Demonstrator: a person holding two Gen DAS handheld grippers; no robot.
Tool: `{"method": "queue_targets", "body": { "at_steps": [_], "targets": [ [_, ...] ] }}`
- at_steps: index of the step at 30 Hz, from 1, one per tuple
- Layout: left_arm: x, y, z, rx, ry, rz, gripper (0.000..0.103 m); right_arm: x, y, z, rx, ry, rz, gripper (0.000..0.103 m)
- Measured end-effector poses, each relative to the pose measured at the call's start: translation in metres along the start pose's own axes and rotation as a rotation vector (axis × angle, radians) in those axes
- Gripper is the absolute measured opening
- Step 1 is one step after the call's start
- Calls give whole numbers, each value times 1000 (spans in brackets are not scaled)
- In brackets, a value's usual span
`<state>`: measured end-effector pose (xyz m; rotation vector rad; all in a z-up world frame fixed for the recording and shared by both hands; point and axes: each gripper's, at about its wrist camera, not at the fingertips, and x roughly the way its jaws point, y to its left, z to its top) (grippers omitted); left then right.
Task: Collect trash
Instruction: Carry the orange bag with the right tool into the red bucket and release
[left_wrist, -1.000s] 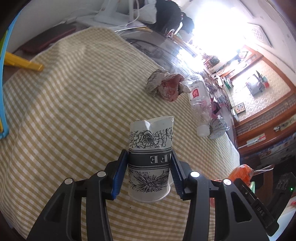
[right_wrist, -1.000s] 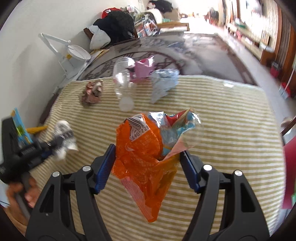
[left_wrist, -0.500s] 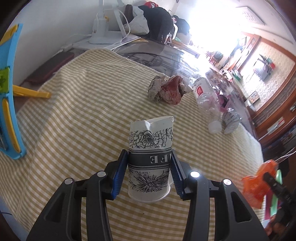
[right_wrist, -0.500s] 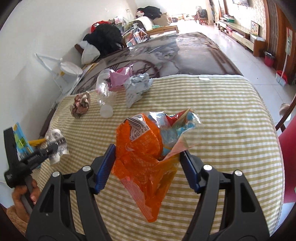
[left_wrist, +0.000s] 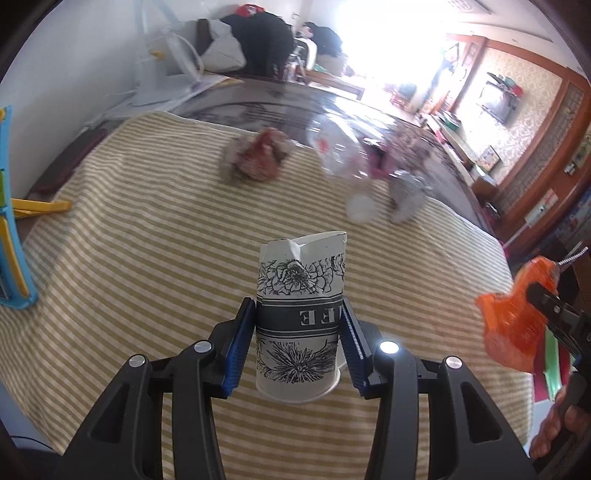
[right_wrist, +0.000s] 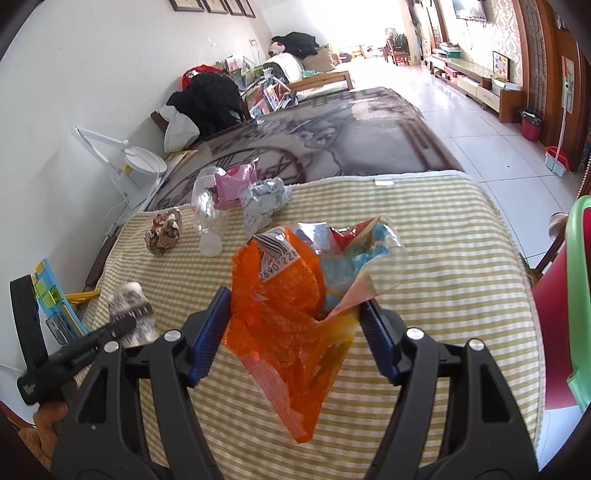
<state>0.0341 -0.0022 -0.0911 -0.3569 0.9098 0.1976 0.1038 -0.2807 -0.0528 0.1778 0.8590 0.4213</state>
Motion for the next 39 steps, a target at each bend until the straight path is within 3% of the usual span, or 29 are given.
{"method": "queue_targets", "body": {
  "at_steps": [22,39],
  "targets": [
    [-33,-125,-31,143,9,-130,43,-68,-82,0,155,-144,-64,67],
    [-24,-184,-48,237,56,-192,43,-141,-186,-8,339,-304,-326,67]
  ]
}}
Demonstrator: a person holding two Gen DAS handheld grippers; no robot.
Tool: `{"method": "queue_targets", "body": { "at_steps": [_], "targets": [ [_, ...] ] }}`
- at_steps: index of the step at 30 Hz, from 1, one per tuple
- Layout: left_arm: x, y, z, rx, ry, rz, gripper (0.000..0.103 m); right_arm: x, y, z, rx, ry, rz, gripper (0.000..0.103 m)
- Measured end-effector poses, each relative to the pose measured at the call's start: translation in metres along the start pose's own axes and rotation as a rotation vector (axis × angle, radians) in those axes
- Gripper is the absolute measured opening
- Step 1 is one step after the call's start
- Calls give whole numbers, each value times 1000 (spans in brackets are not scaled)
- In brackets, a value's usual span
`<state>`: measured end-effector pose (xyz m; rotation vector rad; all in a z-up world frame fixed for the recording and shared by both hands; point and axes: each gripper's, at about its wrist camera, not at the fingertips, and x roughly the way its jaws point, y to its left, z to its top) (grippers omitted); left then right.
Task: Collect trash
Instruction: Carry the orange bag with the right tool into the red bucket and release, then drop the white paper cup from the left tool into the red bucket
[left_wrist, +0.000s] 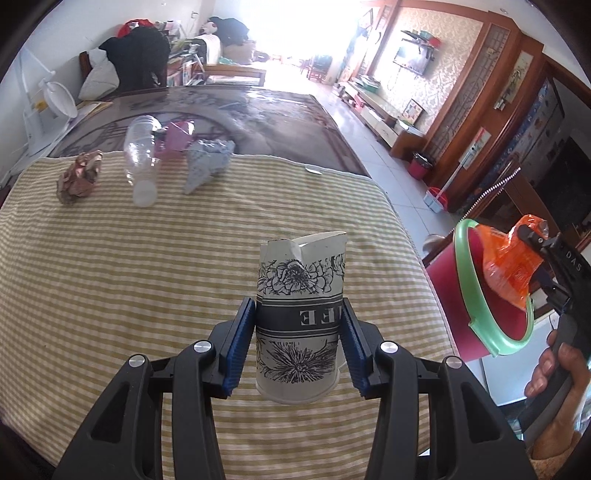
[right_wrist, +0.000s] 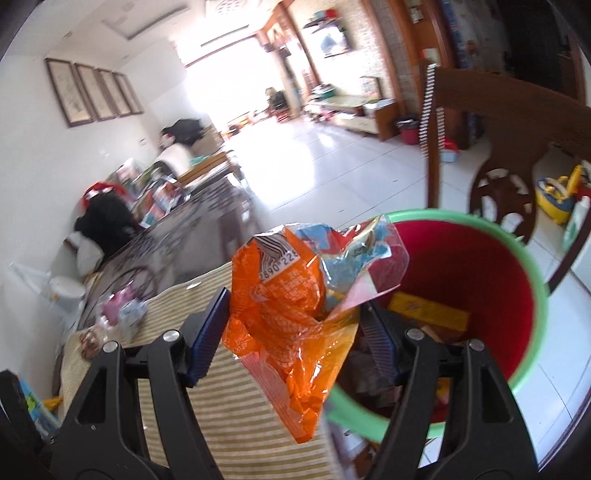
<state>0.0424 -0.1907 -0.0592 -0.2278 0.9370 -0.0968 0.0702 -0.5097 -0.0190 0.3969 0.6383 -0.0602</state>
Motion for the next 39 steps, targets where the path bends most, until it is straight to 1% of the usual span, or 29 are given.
{"method": "queue_targets", "body": {
  "at_steps": [6,7,9,10,12,13,14,18,21,24,28,29,30,31,32,34,36,39],
  "targets": [
    [6,-14,1,17,14,-31,43,2,-18,3,37,7,-58,68],
    [7,-19,1,21,15,-42,43,3,-19,2,40,10,-71,70],
    [10,-29,3,32,19,-65,43,1,-24,3,49,5,-103,83],
    [11,-37,4,44,22,-84,43,-2,-26,3,60,-8,-121,91],
    [14,-52,5,67,28,-124,43,-5,-31,4,85,-34,-137,94],
    [15,-60,7,77,30,-140,43,-8,-35,6,97,-49,-149,98],
    [16,-67,7,88,33,-158,43,-12,-39,7,114,-71,-170,98],
    [21,-95,8,123,48,-231,43,-23,-56,9,189,-133,-210,98],
    [27,-122,10,147,79,-315,43,-37,-71,10,274,-198,-232,98],
    [31,-148,14,194,83,-372,43,-55,-86,9,357,-291,-273,98],
    [44,-195,27,249,119,-473,44,-86,-104,4,468,-465,-334,98],
    [46,-206,30,262,123,-490,44,-90,-108,3,489,-494,-340,98],
    [49,-215,31,280,123,-500,54,-94,-111,2,505,-514,-342,98],
    [51,-225,33,299,121,-495,63,-95,-113,1,515,-526,-344,98],
    [51,-229,33,305,111,-490,71,-94,-114,2,514,-522,-345,98],
    [48,-232,32,314,88,-496,71,-85,-113,5,490,-484,-343,98],
    [44,-227,30,324,65,-471,71,-79,-110,7,471,-455,-339,98],
    [40,-194,30,304,39,-410,71,-73,-106,7,460,-431,-317,98]
  ]
}}
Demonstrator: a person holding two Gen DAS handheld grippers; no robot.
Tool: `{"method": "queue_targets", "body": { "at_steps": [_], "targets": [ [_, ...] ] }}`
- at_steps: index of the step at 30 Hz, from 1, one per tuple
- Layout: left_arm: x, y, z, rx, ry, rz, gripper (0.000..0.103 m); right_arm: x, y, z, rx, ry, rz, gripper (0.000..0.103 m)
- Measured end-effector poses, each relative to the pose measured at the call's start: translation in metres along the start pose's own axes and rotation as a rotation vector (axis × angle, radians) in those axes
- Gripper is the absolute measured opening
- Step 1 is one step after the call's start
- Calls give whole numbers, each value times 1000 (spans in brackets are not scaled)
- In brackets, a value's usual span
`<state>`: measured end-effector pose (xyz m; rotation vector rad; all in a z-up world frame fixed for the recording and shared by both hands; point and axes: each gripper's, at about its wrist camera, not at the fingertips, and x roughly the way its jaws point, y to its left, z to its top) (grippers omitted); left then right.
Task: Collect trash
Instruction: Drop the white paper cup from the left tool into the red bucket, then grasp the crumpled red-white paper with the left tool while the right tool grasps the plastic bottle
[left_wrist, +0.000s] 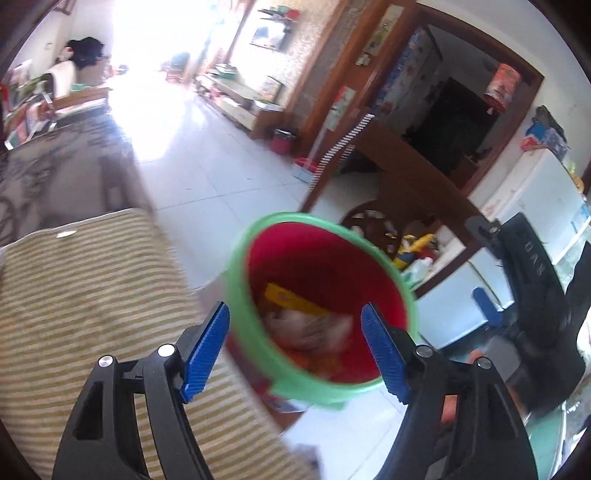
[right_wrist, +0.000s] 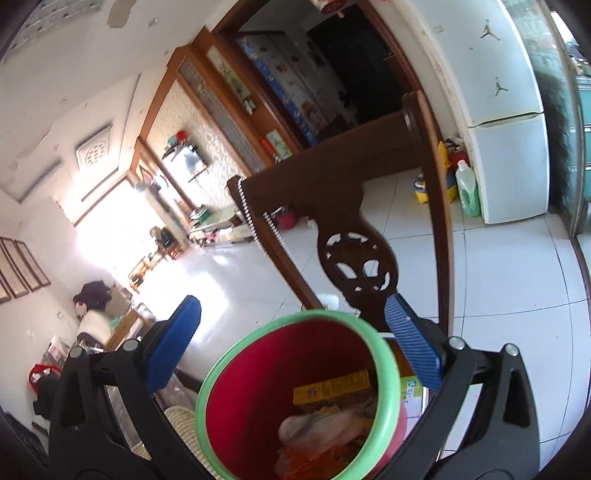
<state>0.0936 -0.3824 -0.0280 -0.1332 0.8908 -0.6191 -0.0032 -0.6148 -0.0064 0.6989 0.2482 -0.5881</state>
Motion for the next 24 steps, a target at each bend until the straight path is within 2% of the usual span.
{"method": "queue_targets", "body": {
  "at_steps": [2,6,8,9,12,16,18,21,24],
  "targets": [
    [-10,27,-5,-32,-13,46,71,1,6,-2,-19,11,7,98],
    [-41,99,-20,-146,-48,187,71,1,19,-10,-57,46,28,98],
    [-63,144,-26,-204,-81,288,71,1,25,-14,-65,61,40,98],
    [-76,170,-29,-226,-98,364,71,2,28,-17,-70,69,46,98],
    [-107,234,-37,-273,-111,548,71,5,42,-27,-98,109,69,98],
    [-150,316,-46,-362,-139,756,72,9,64,-40,-146,146,95,98],
    [-167,351,-48,-421,-152,830,78,11,75,-48,-163,163,111,98],
    [-179,388,-47,-477,-149,872,78,13,97,-62,-213,188,136,98],
    [-172,416,-40,-445,-97,920,81,13,114,-72,-262,202,152,98]
  ]
}}
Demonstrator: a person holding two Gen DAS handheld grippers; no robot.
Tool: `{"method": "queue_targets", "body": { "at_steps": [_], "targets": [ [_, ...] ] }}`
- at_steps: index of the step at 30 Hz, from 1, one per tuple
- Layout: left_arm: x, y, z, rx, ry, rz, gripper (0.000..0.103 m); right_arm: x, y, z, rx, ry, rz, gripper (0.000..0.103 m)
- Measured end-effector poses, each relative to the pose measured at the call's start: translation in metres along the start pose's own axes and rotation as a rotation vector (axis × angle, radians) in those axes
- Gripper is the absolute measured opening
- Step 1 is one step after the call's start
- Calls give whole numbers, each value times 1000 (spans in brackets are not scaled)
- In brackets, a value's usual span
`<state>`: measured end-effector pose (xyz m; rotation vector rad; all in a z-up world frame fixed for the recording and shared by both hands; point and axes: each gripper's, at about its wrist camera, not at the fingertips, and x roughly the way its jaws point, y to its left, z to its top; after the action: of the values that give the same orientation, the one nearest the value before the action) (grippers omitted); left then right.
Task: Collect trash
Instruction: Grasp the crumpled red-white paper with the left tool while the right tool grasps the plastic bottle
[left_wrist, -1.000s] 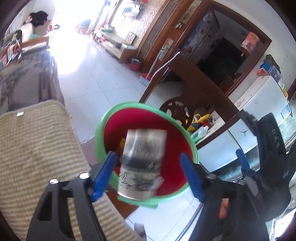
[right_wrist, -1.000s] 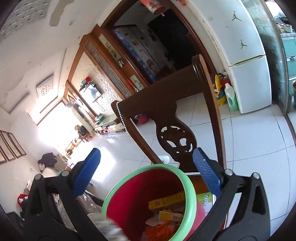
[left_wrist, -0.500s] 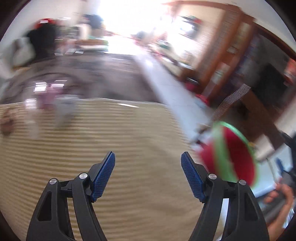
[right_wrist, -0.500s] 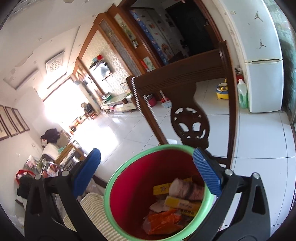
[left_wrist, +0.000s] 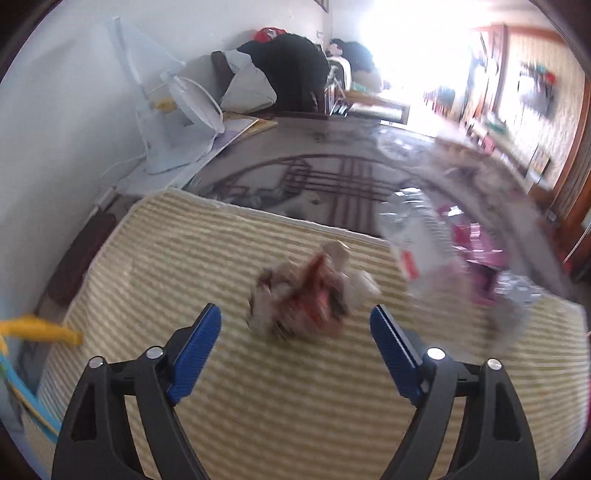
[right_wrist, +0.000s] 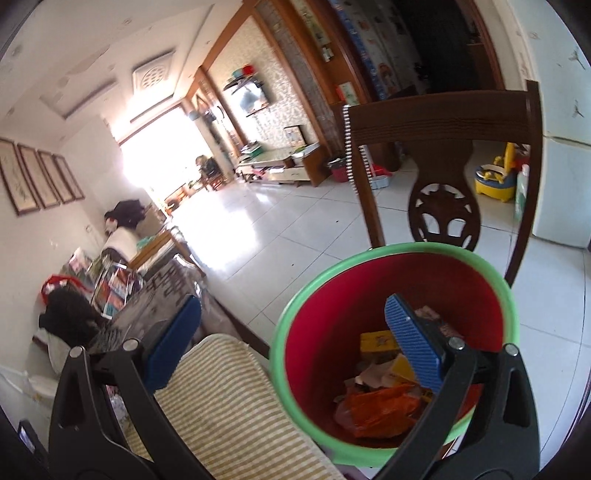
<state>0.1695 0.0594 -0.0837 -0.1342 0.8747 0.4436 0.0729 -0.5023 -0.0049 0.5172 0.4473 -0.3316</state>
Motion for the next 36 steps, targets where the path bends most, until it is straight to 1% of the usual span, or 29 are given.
{"method": "queue_targets", "body": {
  "at_steps": [3,5,6,7,8,9,10,12,16,18,20,21,22,24,25,26,27,30,33,36],
  "targets": [
    [24,-7,10,86,29,15,81,6,18,-6,-58,18,7,98],
    [35,-11,13,113,47,-2,81,9,23,-9,-72,29,7,98],
    [40,-12,13,118,56,-21,78,11,25,-10,-73,37,9,98],
    [42,-18,13,118,63,-32,73,13,27,-12,-72,47,14,98],
    [44,-20,11,118,73,-43,58,14,28,-13,-69,53,19,98],
    [45,-21,9,114,78,-39,55,15,31,-14,-68,58,25,98],
    [42,-19,7,106,63,-37,52,15,35,-16,-71,61,30,98],
    [36,-17,2,94,56,-59,47,17,40,-19,-82,69,39,98],
    [10,-10,-20,86,72,-117,45,22,60,-28,-124,103,66,98],
    [-9,-2,-40,77,80,-146,45,26,73,-36,-148,136,83,98],
    [-20,6,-58,55,114,-144,45,29,83,-44,-169,166,99,98],
    [-23,12,-66,26,144,-150,45,29,89,-48,-182,180,107,98],
    [-29,22,-76,-34,179,-180,45,29,97,-53,-201,194,116,98],
    [-42,37,-90,-135,204,-238,45,29,114,-65,-249,215,130,98],
    [-50,42,-99,-152,200,-258,45,29,121,-69,-269,222,135,98],
    [-57,42,-105,-138,190,-254,45,28,129,-75,-294,234,143,98],
    [-64,41,-112,-105,172,-227,45,29,135,-80,-311,243,150,98],
    [-65,36,-119,-59,162,-208,45,28,161,-102,-376,287,188,98],
    [-62,40,-116,-90,166,-257,45,26,185,-124,-457,328,243,98],
    [-62,44,-116,-107,172,-291,45,21,209,-144,-529,359,327,98]
  ]
}}
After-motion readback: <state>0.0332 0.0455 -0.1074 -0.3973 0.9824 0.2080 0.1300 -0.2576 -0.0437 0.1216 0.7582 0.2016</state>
